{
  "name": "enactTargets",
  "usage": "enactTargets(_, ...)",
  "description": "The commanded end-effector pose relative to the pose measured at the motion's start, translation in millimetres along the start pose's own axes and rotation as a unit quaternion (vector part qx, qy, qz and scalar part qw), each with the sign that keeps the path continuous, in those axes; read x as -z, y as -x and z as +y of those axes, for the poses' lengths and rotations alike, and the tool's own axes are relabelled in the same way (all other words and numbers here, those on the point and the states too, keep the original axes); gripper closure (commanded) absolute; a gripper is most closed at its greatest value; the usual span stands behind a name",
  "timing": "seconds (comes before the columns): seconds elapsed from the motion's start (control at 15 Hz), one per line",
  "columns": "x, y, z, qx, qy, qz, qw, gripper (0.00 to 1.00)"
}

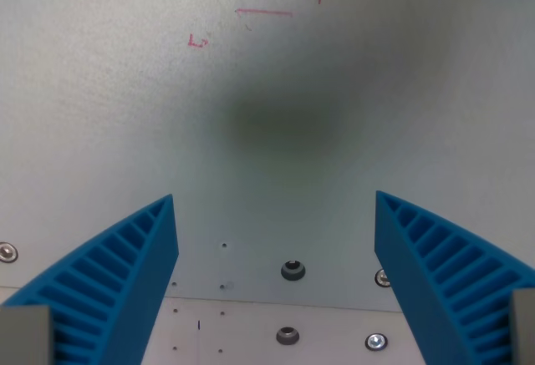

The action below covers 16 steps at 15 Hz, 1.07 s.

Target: Move in gripper negative y

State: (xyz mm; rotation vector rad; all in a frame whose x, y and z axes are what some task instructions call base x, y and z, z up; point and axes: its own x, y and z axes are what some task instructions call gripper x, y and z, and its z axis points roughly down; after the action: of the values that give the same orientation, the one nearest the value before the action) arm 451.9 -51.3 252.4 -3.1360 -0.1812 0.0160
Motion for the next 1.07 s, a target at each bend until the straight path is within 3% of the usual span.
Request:
enactTargets(0.07,1.7,-0.3,-4.9,0.0,0.0,0.002,1.0,0.0)
enactTargets(1.07,1.7,-0.3,-79.9,0.0,0.0,0.002,1.0,0.0)
